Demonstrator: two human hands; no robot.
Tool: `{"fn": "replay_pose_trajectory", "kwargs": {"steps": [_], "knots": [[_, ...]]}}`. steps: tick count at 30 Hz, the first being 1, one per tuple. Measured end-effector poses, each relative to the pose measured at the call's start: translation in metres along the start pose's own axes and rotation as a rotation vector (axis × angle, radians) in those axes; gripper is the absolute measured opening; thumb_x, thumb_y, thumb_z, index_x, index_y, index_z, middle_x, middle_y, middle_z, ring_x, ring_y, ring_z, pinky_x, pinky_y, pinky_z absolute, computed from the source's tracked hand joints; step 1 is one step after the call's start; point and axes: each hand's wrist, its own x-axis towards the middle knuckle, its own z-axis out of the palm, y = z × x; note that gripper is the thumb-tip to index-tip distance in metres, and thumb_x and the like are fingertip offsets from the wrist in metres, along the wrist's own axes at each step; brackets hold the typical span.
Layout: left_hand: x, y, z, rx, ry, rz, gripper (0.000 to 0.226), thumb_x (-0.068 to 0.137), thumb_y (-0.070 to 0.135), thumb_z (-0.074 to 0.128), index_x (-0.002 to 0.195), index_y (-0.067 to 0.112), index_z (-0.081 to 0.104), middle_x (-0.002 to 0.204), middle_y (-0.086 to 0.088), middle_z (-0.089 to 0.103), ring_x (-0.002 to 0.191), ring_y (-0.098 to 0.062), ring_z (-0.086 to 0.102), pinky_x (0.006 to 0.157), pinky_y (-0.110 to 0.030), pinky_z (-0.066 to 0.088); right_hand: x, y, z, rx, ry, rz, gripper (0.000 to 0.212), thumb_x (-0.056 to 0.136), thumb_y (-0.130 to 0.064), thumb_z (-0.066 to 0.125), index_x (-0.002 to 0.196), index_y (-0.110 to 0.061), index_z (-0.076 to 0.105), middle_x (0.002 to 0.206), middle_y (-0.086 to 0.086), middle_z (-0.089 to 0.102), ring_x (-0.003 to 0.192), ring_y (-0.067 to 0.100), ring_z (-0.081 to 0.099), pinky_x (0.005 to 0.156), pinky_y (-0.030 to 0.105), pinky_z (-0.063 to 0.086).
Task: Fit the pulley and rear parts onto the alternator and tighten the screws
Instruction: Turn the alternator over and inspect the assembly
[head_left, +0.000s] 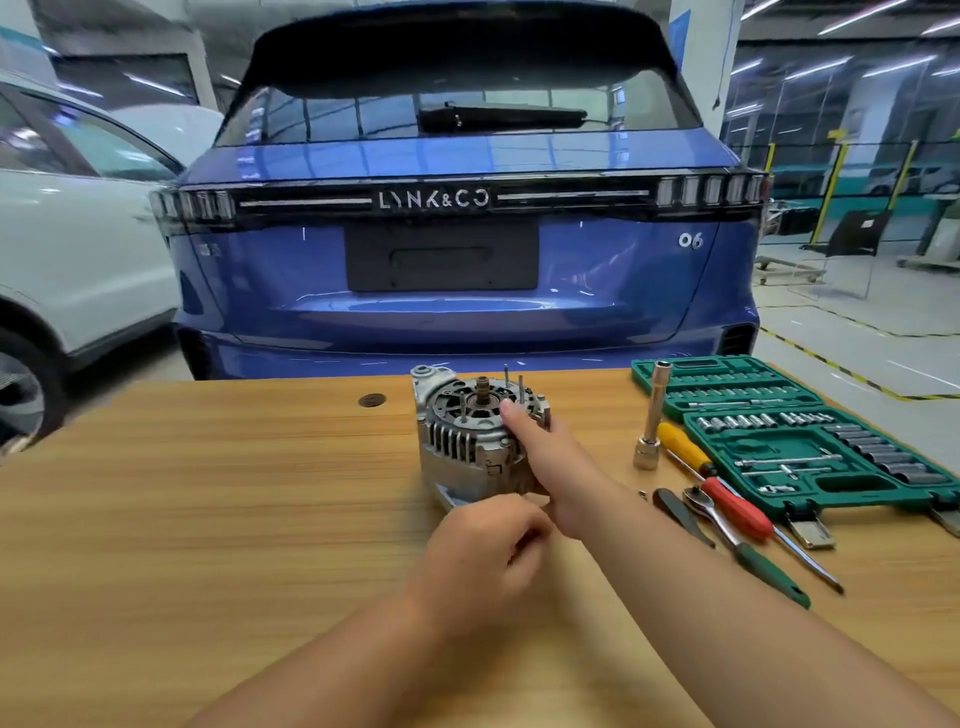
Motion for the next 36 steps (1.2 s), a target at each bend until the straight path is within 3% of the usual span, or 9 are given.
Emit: {"fn": "replay_pose_trajectory", "kwargs": {"steps": [4, 8, 10, 14, 19, 23, 28, 33, 36], "knots": [[-0.013, -0.016, -0.032, -0.030, 0.119, -0.087, 0.007, 0.087, 0.009, 0.067, 0.087, 0.013, 0.072, 0.078, 0.009, 0.068, 0.070, 0.001, 0.058, 0.065, -0.014, 0.048, 0.002, 0.005, 0.004, 0.130, -0.039, 0.037, 0.073, 0.070, -0.053, 0.085, 0.130, -0.041, 0.046, 0.117, 0.008, 0.068, 0.100, 0.035, 0.068, 0.067, 0.052, 0.061], [-0.011, -0.038, -0.048, -0.224, 0.280, -0.573, 0.009, 0.094, 0.020, 0.067, 0.090, 0.029, 0.066, 0.078, 0.012, 0.067, 0.069, -0.010, 0.062, 0.055, -0.017, 0.049, 0.004, 0.007, 0.012, 0.170, 0.017, 0.006, 0.052, 0.079, -0.040, 0.077, 0.123, -0.035, 0.050, 0.113, 0.012, 0.071, 0.097, 0.037, 0.070, 0.074, 0.058, 0.060], [-0.010, -0.051, -0.054, -0.337, 0.377, -0.804, 0.010, 0.092, 0.037, 0.068, 0.100, 0.033, 0.063, 0.092, 0.013, 0.068, 0.084, -0.006, 0.063, 0.063, -0.019, 0.049, 0.005, 0.006, 0.010, 0.132, 0.019, -0.006, 0.051, 0.078, -0.041, 0.076, 0.122, -0.034, 0.052, 0.112, 0.010, 0.072, 0.098, 0.035, 0.070, 0.076, 0.057, 0.060], [-0.010, -0.066, -0.062, -0.619, 0.379, -1.035, 0.055, 0.086, 0.062, 0.064, 0.128, 0.028, 0.053, 0.126, 0.007, 0.057, 0.115, -0.016, 0.055, 0.094, -0.042, 0.047, 0.001, 0.002, -0.004, 0.036, -0.044, -0.019, 0.053, 0.075, -0.046, 0.072, 0.121, -0.025, 0.060, 0.103, 0.008, 0.074, 0.094, 0.030, 0.070, 0.064, 0.043, 0.061], [-0.005, -0.059, -0.068, -0.821, 0.284, -1.040, 0.061, 0.075, 0.083, 0.055, 0.126, 0.049, 0.046, 0.138, 0.012, 0.046, 0.130, -0.018, 0.042, 0.102, -0.058, 0.038, -0.006, 0.008, -0.016, -0.041, -0.144, -0.017, 0.070, 0.054, -0.055, 0.072, 0.115, -0.022, 0.063, 0.099, 0.007, 0.072, 0.091, 0.029, 0.070, 0.063, 0.040, 0.060], [0.001, -0.051, -0.064, -0.875, 0.183, -1.066, 0.094, 0.060, 0.093, 0.055, 0.140, 0.042, 0.048, 0.147, 0.007, 0.050, 0.133, -0.026, 0.045, 0.101, -0.058, 0.042, -0.013, 0.018, -0.019, -0.062, -0.211, -0.024, 0.062, 0.055, -0.056, 0.072, 0.107, -0.024, 0.066, 0.091, 0.003, 0.077, 0.095, 0.029, 0.071, 0.073, 0.045, 0.062], [-0.002, -0.048, -0.067, -0.890, 0.264, -1.071, 0.047, 0.086, 0.064, 0.056, 0.108, 0.026, 0.070, 0.101, 0.000, 0.077, 0.085, -0.022, 0.073, 0.059, -0.030, 0.053, -0.021, 0.025, -0.012, -0.062, -0.332, -0.071, 0.050, 0.062, -0.043, 0.077, 0.109, -0.036, 0.062, 0.097, 0.001, 0.074, 0.081, 0.020, 0.074, 0.073, 0.046, 0.060], [-0.018, -0.053, -0.072, -0.844, 0.360, -1.058, 0.045, 0.076, 0.047, 0.054, 0.107, 0.020, 0.070, 0.097, -0.002, 0.076, 0.083, -0.019, 0.070, 0.066, -0.033, 0.047, -0.025, 0.030, 0.003, -0.050, -0.408, -0.142, 0.038, 0.064, -0.038, 0.077, 0.095, -0.057, 0.067, 0.097, -0.004, 0.077, 0.090, 0.021, 0.073, 0.082, 0.053, 0.060], [-0.020, -0.054, -0.077, -0.814, 0.345, -0.997, 0.038, 0.084, 0.049, 0.053, 0.103, 0.023, 0.072, 0.091, 0.005, 0.077, 0.069, -0.009, 0.072, 0.065, -0.031, 0.047, -0.024, 0.034, 0.007, -0.039, -0.411, -0.138, 0.049, 0.064, -0.036, 0.078, 0.109, -0.052, 0.065, 0.104, 0.000, 0.075, 0.092, 0.022, 0.073, 0.077, 0.048, 0.060]]}}
